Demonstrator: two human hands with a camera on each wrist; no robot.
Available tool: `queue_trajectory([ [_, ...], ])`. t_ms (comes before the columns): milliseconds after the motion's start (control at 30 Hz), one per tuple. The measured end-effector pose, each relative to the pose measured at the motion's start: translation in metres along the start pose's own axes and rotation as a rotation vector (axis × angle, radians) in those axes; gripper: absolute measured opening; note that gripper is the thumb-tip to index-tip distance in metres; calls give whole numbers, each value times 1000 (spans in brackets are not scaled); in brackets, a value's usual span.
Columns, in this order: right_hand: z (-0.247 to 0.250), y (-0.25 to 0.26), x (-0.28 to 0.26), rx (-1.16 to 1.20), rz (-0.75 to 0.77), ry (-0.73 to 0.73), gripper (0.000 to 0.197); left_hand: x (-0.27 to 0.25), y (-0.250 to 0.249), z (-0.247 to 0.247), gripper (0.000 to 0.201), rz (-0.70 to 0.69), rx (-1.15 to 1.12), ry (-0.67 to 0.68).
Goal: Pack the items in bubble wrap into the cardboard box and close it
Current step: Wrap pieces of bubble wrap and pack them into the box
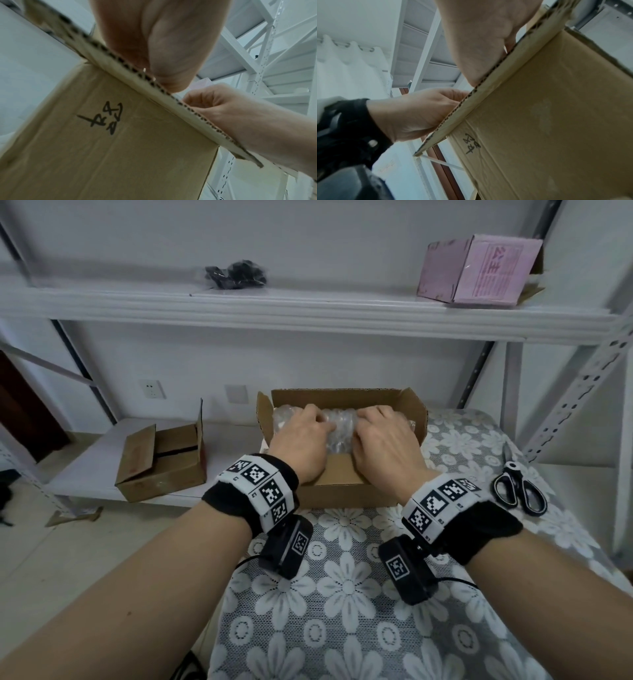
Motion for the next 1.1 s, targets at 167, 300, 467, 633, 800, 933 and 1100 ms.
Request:
queue_trajectory([
  [167, -7, -9, 6, 192, -109, 291, 52, 4, 2, -7, 54, 53, -28, 184],
  [300, 2, -5, 4, 63, -72, 226, 40, -1, -5, 5, 37, 42, -3, 76],
  [467, 0, -1, 3, 97, -77, 240, 38, -4, -10, 7, 43, 65, 163, 1],
  [633, -7, 0, -2, 132, -86, 373, 42, -4, -6, -1, 47, 34, 177, 46],
  [800, -5, 2, -1, 134, -90, 397, 43, -4, -3, -12, 45, 111, -78, 168],
  [933, -9, 0, 3, 214, -138, 464, 41, -1, -2, -19, 54, 138, 28, 234],
  [1100, -12, -2, -1, 209, -127, 513, 48, -5, 2, -21, 55, 216, 85, 291],
])
Point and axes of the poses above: each hand's wrist, its own x-axis towards the middle knuckle, its own z-axis out of the back of the hand, y = z × x, the point moved 4 cm from there along x, towards the middle knuckle, and after that the axes turned 5 degrees about -z, right-handed, at the moved point
